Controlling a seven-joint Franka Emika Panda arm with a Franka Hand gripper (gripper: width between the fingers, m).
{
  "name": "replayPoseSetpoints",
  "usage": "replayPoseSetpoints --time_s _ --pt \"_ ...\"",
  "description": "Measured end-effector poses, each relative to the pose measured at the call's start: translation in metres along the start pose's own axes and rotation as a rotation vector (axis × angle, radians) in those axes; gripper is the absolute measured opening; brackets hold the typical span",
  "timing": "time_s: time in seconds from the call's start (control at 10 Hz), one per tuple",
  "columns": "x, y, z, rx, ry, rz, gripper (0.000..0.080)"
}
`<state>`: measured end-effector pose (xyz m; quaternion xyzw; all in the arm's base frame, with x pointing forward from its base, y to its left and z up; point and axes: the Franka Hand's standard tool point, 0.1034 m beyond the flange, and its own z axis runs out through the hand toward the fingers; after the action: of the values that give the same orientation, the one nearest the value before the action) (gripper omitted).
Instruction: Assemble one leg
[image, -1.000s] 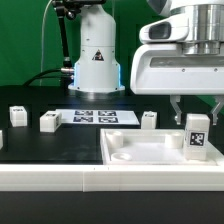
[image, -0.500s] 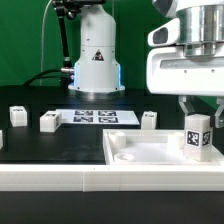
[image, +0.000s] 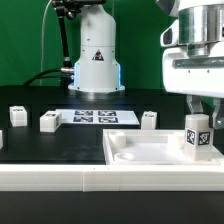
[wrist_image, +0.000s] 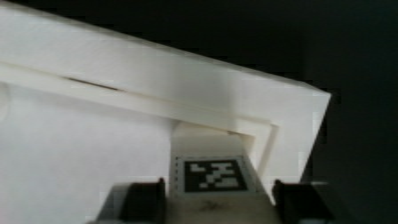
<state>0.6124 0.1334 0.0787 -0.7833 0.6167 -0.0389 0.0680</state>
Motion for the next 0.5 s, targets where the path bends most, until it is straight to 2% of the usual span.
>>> replayPoseSetpoints --time_s 0.4,0.5 --pt "-0.0014 -0.0012 -0.0003 0.009 -0.02 0.162 0.0291" --pt "-0.0016 -0.001 -0.0001 0.009 -0.02 0.132 0.0526"
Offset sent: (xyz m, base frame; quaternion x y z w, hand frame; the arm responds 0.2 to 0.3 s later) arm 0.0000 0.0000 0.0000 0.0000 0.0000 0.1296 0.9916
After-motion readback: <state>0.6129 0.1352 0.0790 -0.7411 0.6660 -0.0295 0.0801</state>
